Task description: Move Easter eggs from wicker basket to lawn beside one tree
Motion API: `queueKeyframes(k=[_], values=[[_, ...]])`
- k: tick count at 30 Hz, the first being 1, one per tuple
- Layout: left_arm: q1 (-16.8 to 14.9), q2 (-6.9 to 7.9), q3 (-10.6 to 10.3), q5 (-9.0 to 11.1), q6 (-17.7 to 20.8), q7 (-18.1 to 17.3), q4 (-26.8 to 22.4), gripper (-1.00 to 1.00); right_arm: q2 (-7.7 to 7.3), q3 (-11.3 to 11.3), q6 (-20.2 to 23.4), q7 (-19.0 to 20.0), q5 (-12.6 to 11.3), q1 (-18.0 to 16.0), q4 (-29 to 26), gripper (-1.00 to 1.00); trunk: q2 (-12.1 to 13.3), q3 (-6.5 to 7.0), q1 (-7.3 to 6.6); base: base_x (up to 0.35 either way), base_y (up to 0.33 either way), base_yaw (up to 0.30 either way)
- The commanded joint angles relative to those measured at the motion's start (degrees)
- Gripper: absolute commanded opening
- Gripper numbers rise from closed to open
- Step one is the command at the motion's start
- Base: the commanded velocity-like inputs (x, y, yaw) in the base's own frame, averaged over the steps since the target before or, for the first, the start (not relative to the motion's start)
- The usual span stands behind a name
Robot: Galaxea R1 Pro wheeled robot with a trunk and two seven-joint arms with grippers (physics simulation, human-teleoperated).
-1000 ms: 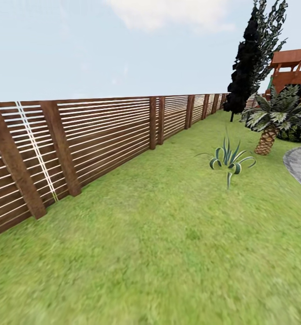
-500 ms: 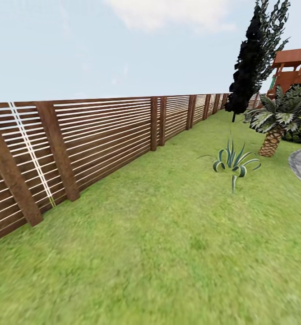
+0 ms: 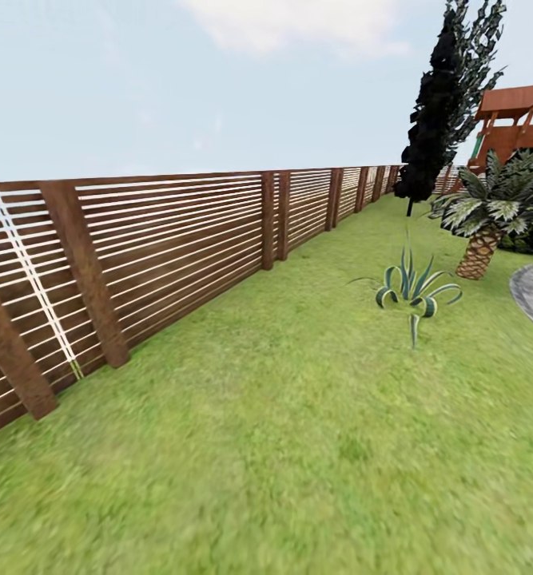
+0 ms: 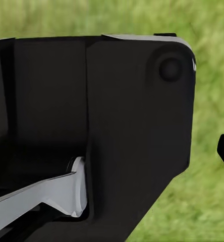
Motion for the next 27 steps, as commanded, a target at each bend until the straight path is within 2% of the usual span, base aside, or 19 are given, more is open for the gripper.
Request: queueKeyframes(k=[1,8,27], values=[[0.0,0.01,0.0,-0.1,-0.2,0.0,0.0,1.00,0.02,-0.1,-0.1,0.0,0.0,0.0,-0.1,1.00,-0.1,-0.10,0.07,0.328,0.000,-0.149],[0.0,-0.02,0.0,-0.1,-0.2,0.0,0.0,1.00,0.05,-0.1,-0.2,0.0,0.0,0.0,-0.1,1.00,-0.1,-0.10,0.07,0.328,0.038,-0.047],[0.0,-0.08,0.0,-0.1,-0.3,0.0,0.0,1.00,-0.03,0.8,-0.2,0.3,0.6,0.0,-0.2,1.00,-0.1,-0.10,0.07,0.324,0.113,-0.003]])
